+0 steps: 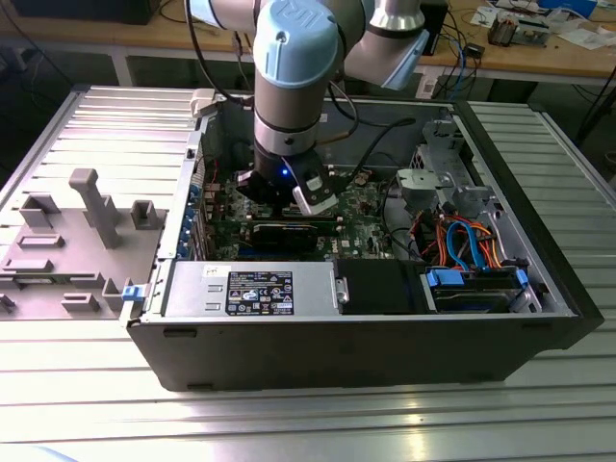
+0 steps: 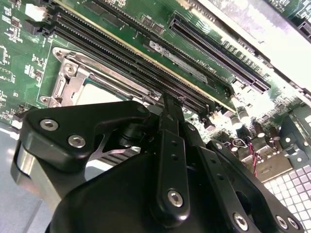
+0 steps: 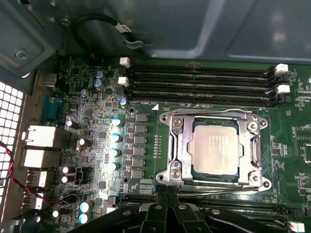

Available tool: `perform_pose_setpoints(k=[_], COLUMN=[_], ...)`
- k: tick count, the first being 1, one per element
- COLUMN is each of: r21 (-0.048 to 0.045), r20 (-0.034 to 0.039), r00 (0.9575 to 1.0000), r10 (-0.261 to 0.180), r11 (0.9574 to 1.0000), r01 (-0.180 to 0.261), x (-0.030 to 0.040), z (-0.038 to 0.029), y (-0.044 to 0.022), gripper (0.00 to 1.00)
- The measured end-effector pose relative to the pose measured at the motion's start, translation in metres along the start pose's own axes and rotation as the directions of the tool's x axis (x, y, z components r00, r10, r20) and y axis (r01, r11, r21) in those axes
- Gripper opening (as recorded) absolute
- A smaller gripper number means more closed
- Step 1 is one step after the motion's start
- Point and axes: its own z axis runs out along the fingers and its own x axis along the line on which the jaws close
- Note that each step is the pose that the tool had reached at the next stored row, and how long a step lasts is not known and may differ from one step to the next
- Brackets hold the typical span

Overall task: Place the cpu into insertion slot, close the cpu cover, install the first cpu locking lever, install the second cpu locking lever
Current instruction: 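Install the second cpu locking lever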

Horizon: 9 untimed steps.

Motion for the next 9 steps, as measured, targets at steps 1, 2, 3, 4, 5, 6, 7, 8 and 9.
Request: perform_pose_setpoints(k=[1, 2, 3, 4, 5, 6, 7, 8, 9], r21=[-0.001, -0.0038, -0.0065, -0.0098, -0.0136, -0.0177, -0.021, -0.0249, -0.0304], r20=[0.0, 0.0002, 0.0004, 0.0006, 0.0008, 0.001, 0.0012, 0.0013, 0.0016], r00=[1.0, 1.0, 1.0, 1.0, 1.0, 1.0, 1.0, 1.0, 1.0], r10=[0.0, 0.0, 0.0, 0.0, -0.001, -0.001, -0.001, -0.001, -0.001], r11=[1.0, 1.0, 1.0, 1.0, 0.9999, 0.9998, 0.9998, 0.9997, 0.9995], r01=[0.0, 0.0, 0.0, 0.0, 0.001, 0.001, 0.001, 0.001, 0.001], x=[0.0001, 0.0001, 0.0001, 0.0001, 0.0, 0.0, 0.0, 0.0, 0.0], z=[0.0004, 0.0012, 0.0017, 0.0021, 0.0026, 0.0031, 0.0035, 0.004, 0.0046], y=[-0.0001, -0.0002, -0.0002, -0.0003, -0.0005, -0.0005, -0.0006, -0.0008, -0.0009], gripper=[0.11, 0.11, 0.11, 0.11, 0.11, 0.11, 0.11, 0.11, 0.11])
